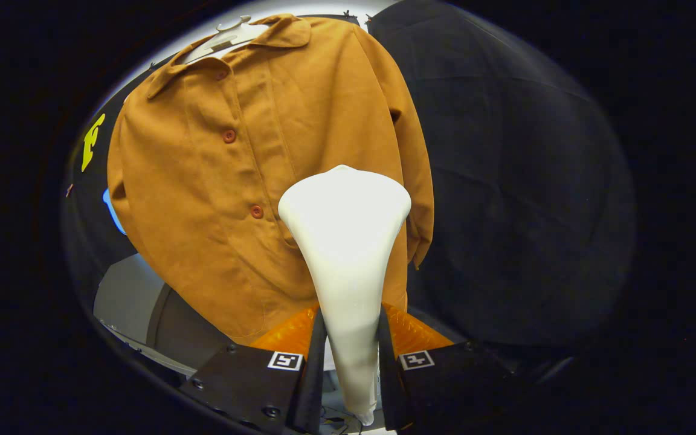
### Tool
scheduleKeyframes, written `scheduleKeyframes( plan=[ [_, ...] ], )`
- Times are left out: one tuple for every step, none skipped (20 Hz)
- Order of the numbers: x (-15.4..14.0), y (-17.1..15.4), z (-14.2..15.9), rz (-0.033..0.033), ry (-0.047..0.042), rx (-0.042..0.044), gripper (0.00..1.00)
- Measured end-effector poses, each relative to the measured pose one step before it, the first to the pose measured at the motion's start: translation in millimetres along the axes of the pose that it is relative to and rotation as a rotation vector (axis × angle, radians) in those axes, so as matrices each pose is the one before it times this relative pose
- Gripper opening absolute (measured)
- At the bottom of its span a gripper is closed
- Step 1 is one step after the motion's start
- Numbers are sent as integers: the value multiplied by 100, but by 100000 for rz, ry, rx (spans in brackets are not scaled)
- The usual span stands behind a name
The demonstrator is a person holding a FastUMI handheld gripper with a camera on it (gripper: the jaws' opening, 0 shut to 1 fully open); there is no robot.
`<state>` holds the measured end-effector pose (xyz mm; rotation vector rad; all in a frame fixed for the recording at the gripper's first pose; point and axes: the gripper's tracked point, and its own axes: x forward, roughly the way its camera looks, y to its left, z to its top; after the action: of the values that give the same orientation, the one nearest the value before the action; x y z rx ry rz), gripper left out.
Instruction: Iron the clothes twice with a garment steamer, once on the left side and once on the right side.
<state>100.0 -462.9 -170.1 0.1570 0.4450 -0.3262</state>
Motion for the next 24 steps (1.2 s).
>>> scheduleKeyframes(
  plan=[
    [-1076, 674, 768, 328, -2350, -301, 43],
    [-1132, 808, 835, 237, -2448, -232, 43],
    [-1034, 647, 923, -154, -2614, -382, 43],
    [-1307, 765, 1091, 19, -2950, -206, 43],
    [-1138, 842, 987, 280, -2748, -88, 43],
    [-893, 815, 928, 105, -2380, -128, 43],
    [-894, 925, 752, 49, -2108, -145, 43],
    [-956, 1219, 929, 395, -2432, -57, 43],
    [-1007, 1428, 1119, 671, -3017, -237, 43],
    [-865, 1394, 968, 730, -2503, -710, 43],
    [-966, 1739, 1050, 1248, -2893, -1265, 43],
    [-1077, 2267, 1285, 1775, -3240, -1631, 43],
    [-1014, 2224, 1039, 1549, -2821, -1648, 43],
    [-822, 1950, 1084, 1943, -2953, -1481, 43],
    [-840, 2125, 1026, 2309, -2979, -1291, 43],
    [-757, 2134, 1026, 2017, -2858, -1193, 43],
    [-591, 2006, 929, 1793, -2292, -1053, 43],
    [-479, 2139, 843, 1838, -2084, -709, 43],
    [-817, 1607, 371, 1601, -2080, -705, 43],
    [-617, 1964, 758, 1655, -1938, -425, 43],
    [-473, 1786, 454, 1526, -1530, -154, 43],
    [-362, 1701, 321, 1563, -1042, 30, 43],
    [-418, 1557, 108, 1672, -637, 94, 43],
    [-321, 1411, 94, 1553, -385, 84, 43]
  ],
)
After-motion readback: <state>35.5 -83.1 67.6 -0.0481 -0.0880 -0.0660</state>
